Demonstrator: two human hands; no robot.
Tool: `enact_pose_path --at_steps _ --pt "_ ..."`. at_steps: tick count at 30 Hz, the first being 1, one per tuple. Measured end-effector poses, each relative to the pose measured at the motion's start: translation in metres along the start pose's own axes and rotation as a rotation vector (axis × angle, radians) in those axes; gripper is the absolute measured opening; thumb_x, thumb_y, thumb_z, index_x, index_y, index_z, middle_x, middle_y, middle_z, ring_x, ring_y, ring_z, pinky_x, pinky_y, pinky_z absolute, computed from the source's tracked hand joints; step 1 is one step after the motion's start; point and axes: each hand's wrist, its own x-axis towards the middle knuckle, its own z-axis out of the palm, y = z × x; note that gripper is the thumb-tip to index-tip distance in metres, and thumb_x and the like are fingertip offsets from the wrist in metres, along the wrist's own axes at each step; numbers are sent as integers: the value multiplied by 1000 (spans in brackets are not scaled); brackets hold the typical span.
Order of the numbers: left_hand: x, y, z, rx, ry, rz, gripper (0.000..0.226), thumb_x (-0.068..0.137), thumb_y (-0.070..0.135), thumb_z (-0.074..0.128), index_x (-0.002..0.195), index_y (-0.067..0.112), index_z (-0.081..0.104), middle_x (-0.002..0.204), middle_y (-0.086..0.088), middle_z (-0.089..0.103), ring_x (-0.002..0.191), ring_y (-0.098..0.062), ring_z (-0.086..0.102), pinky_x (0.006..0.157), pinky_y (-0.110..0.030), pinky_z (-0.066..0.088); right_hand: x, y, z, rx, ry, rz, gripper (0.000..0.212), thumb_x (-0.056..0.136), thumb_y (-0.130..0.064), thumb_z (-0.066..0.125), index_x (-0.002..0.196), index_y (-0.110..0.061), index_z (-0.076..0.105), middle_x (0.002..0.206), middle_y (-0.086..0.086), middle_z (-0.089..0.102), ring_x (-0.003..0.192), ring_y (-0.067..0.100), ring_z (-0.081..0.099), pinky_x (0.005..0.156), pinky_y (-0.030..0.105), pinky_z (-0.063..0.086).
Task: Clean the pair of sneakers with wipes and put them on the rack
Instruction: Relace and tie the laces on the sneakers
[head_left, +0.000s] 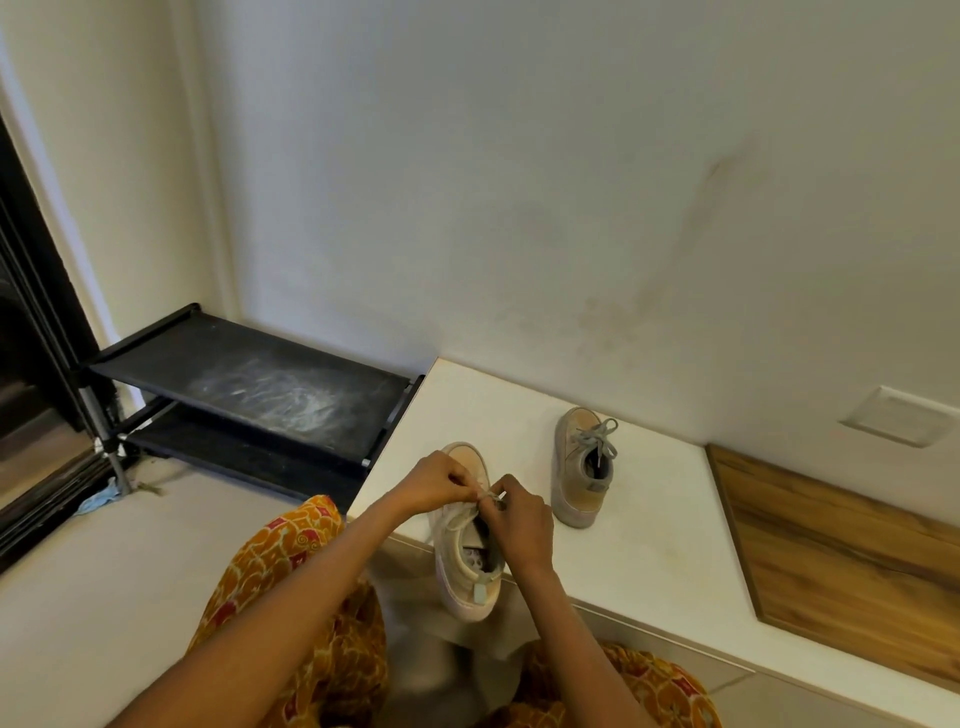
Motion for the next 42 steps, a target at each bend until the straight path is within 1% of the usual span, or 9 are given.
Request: enact_pose_path --at_steps 7,10,16,20,27,30,37,39,42 --pt "1 -1 -1 -226 -82 -100 21 90 14 57 108 13 67 98 4 64 90 -12 61 85 -23 49 -4 2 0 -19 29 -19 19 95 -35 48 98 -16 54 87 1 67 59 4 44 48 10 27" --pt "4 -3 5 -202 -141 -69 15 90 21 60 97 15 71 90 2 66 85 -10 61 78 -18 48 -4 3 -1 -35 16 -34 21 96 -35 48 97 -15 54 88 1 66 64 9 46 50 10 27" --pt "5 -14 17 -492 142 -164 7 92 19 57 94 16 63 92 -9 69 82 -18 65 86 -37 53 -7 6 4 -51 28 -99 19 97 -33 44 91 -17 52 83 0 65 59 7 46 51 10 28" --pt "5 -17 18 -514 130 -183 36 83 31 68 115 23 53 106 -7 64 99 -22 63 90 -36 51 -7 7 7 -85 30 -119 20 98 -35 42 91 -18 49 82 -2 63 58 6 46 53 9 29" --pt "7 -12 11 -462 69 -145 34 85 -4 57 112 16 57 93 -12 62 88 -21 64 81 -31 56 -6 10 11 -119 47 -159 22 97 -40 39 88 -21 47 83 -1 63 62 10 51 57 11 36" --pt "5 -11 5 -502 31 -150 36 90 -8 45 117 15 52 105 -16 59 82 -18 65 70 -23 56 -8 9 12 -103 86 -214 37 93 -48 29 91 -20 52 83 -1 64 64 12 54 61 18 44" --pt "19 5 -14 66 -32 71 27 95 10 46 113 4 65 102 0 60 101 -20 57 82 -17 44 -11 11 14 -87 110 -267 56 84 -56 15 98 -20 56 83 0 62 68 14 57 60 16 40" --pt "22 11 -20 238 -171 146 30 91 3 49 117 9 63 120 -5 56 113 -18 51 95 -20 39 -10 12 14 -95 114 -279 50 88 -52 21 102 -20 57 85 0 63 70 14 57 60 12 37" --pt "26 19 -25 358 -357 122 30 90 4 54 118 8 62 124 -6 52 109 -14 48 86 -12 35 -10 14 14 -113 76 -269 24 97 -34 43 111 -20 57 92 2 65 76 15 60 69 17 47"
